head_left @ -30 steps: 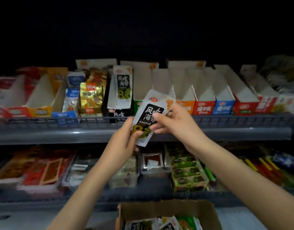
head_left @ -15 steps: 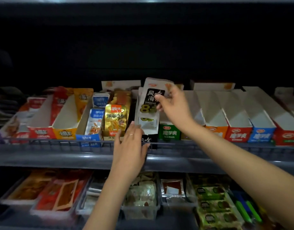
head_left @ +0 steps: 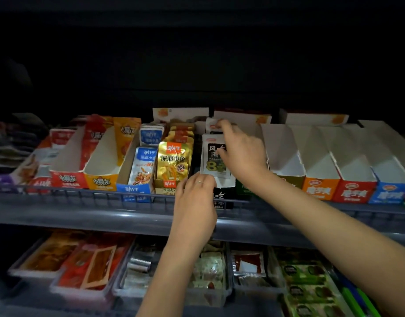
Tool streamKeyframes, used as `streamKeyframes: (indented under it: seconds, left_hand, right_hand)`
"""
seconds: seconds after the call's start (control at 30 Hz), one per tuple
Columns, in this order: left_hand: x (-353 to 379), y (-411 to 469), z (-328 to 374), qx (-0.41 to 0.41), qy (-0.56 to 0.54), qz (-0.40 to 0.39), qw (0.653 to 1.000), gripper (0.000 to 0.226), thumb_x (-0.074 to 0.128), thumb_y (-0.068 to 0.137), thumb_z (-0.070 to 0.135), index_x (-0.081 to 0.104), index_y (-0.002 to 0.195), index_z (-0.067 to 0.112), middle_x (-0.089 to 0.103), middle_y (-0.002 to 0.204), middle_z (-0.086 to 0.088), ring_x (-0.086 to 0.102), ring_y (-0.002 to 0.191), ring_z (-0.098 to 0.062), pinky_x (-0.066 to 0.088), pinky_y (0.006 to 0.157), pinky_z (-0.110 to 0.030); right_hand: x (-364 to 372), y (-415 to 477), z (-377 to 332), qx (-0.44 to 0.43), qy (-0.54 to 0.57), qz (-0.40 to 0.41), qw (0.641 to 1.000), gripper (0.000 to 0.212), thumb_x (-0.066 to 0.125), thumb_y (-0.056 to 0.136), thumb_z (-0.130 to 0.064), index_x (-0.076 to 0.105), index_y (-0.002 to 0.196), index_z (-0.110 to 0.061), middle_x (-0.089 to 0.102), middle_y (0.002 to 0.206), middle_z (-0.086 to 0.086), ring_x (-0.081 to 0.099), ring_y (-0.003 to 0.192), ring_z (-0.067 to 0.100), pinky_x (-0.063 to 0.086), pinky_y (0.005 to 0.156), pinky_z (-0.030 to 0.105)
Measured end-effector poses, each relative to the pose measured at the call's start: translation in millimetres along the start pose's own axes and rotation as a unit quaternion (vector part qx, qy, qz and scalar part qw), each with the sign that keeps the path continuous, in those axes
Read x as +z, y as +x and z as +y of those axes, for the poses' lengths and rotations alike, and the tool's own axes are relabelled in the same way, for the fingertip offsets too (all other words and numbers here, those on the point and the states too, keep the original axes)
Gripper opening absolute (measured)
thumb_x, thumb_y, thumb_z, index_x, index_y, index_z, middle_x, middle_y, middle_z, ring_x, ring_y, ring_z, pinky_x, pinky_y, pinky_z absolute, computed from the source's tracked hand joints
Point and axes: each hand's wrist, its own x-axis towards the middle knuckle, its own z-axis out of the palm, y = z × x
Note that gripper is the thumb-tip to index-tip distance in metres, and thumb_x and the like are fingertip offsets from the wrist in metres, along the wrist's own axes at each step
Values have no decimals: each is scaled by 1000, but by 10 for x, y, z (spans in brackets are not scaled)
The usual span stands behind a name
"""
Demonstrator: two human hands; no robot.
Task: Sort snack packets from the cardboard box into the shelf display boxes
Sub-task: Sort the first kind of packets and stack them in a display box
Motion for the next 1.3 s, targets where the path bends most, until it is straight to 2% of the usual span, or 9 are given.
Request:
streamKeyframes:
  seconds: [0.13,0.27,0.43,0.53,0.6,0.7,0.8,1.03,1.3]
  left_hand:
    - [-1,-2,-10,0,-10,3,1000,37,47,77,-14,59,106,7,61,115,-9,50,119,-27,29,109,-42]
    - [25,0,-19,-1,-19,8,1000,39,51,71,-19,61,99,6,63,107,-10,55,112,-30,36,102,-45]
    - [36,-7,-45,1,-21,5,1000,36,52,74,-17,59,98,9,62,106,-8,55,109,-28,36,100,-43]
    - [40,-8,-46,2,-17,6,1000,40,51,72,-18,59,100,9,62,109,-8,54,111,-28,35,100,-42]
    - [19,-3,-30,4,-7,-6,1000,47,50,72,-19,58,109,9,59,118,-7,50,119,-26,31,104,-39]
    - [-37,5,3,-2,5,-28,1000,53,46,77,-16,52,122,10,51,132,-6,39,130,-22,22,109,-35]
    - [-69,13,25,-8,6,-32,999,52,45,80,-14,50,125,10,48,135,-5,37,131,-22,23,109,-33]
    - [-61,32,18,-14,6,-41,999,56,45,79,-13,47,128,12,46,136,-3,35,131,-21,24,108,-31]
    - [-79,21,25,-14,16,-42,999,54,47,80,-10,45,126,16,45,135,1,34,130,-17,21,107,-28]
  right_hand:
    - [-31,97,-25,-34,-105,26,994,48,73,75,-11,58,120,-16,64,104,5,62,57,21,25,43,24]
    - [-80,234,-31,-26,-101,-27,994,36,51,90,-5,49,126,-11,57,120,8,64,86,25,33,54,30]
    - [-11,262,-51,0,-77,-2,997,51,51,88,0,38,136,-10,46,134,17,64,78,25,34,49,31]
    - [-21,226,-66,-71,-102,-62,990,30,48,89,-3,57,116,-12,64,102,5,60,91,25,38,66,34]
    - [0,165,-101,-86,-103,-111,985,21,51,89,-11,59,108,-16,63,103,5,51,106,26,33,92,42]
    - [19,68,-191,-71,-103,-199,972,40,53,89,-14,49,128,-21,52,126,10,35,128,33,8,111,56]
    - [21,46,-209,-56,-137,-210,967,49,56,89,-17,44,136,-26,33,144,15,24,137,38,-7,111,60]
    - [40,34,-195,-58,-151,-241,957,55,60,89,-23,42,140,-32,-8,158,10,12,141,38,-4,112,58]
    - [-24,70,-206,-46,-124,-291,947,56,57,90,-26,38,143,-33,-8,159,7,3,143,36,-6,112,58]
